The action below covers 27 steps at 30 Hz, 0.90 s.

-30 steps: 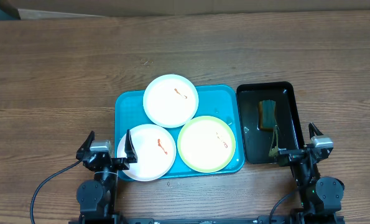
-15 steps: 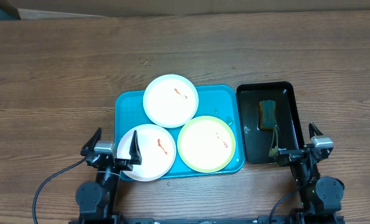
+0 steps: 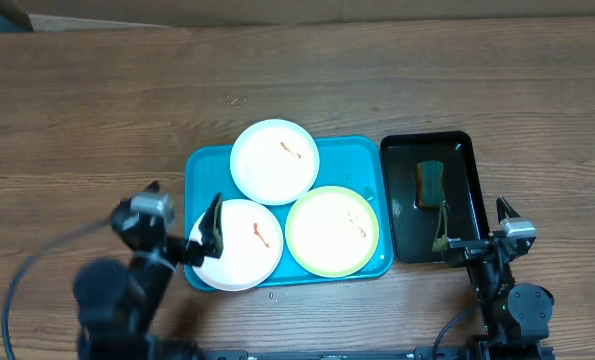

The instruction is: Clean dirty plates on tray and stack at the side

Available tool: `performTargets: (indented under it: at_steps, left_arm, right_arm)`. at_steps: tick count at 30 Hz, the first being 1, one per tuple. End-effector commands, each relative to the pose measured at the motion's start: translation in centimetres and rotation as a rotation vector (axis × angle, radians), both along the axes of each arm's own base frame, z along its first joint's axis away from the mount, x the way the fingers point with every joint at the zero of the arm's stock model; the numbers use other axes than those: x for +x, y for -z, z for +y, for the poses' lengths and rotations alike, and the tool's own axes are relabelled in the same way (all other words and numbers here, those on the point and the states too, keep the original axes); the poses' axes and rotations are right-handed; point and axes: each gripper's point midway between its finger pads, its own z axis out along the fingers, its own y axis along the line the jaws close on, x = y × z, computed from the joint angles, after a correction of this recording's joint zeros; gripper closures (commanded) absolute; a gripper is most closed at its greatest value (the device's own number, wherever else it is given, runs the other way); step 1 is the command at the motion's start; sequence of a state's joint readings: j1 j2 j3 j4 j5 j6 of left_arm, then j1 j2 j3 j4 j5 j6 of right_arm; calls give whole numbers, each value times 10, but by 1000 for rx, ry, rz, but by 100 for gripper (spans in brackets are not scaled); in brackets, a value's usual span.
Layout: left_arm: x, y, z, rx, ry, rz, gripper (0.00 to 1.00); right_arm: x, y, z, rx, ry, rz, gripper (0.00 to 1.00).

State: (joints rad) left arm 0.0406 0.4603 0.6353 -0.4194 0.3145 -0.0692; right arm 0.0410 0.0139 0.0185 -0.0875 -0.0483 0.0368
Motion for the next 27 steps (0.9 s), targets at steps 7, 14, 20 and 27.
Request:
performTargets:
  at_steps: [7,14,20,27]
  left_arm:
    - [75,14,-38,-141,241,506,0]
    - [101,61,-77,-516,376,841,0]
    - [88,108,-81,-392,316,996,0]
    - [69,123,-109,-210,367,1030,0]
  right_arm:
    - [0,3,2,-4,-11,-1,0]
    - [0,3,2,-4,-11,-1,0]
    - [0,-1,2,-3,-12,-16,0]
    - [0,-12,3,2,-13,-61,0]
